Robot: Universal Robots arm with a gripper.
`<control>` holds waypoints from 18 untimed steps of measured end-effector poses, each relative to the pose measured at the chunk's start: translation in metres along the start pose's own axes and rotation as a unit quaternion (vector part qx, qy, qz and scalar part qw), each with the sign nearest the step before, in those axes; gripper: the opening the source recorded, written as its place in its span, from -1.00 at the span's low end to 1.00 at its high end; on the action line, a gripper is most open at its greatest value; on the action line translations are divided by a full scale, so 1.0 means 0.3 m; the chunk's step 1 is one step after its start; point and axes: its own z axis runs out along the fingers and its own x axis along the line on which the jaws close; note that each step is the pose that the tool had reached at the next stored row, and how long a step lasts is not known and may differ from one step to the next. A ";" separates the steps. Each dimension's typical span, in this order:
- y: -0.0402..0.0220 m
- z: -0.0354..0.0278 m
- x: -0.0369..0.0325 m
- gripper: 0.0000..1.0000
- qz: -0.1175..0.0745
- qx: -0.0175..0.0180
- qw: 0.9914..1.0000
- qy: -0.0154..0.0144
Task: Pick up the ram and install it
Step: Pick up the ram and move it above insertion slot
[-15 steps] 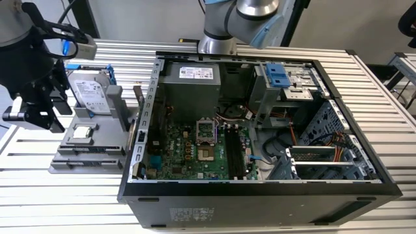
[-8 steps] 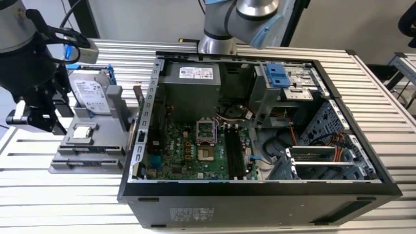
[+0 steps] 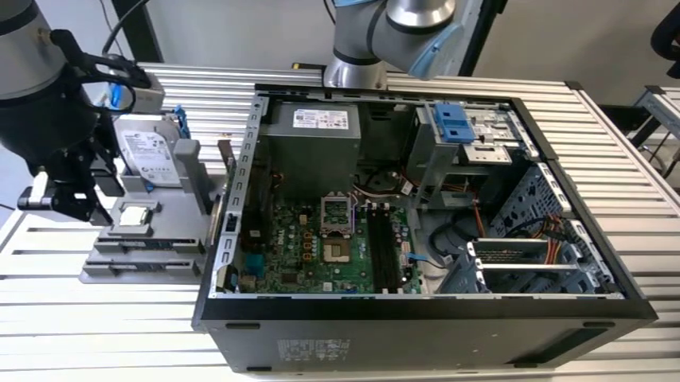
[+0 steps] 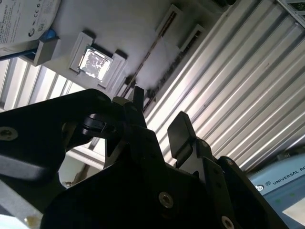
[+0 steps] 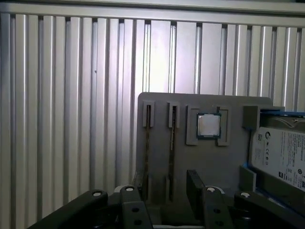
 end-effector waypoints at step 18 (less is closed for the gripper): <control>-0.003 0.073 0.002 1.00 0.000 0.000 1.000 0.000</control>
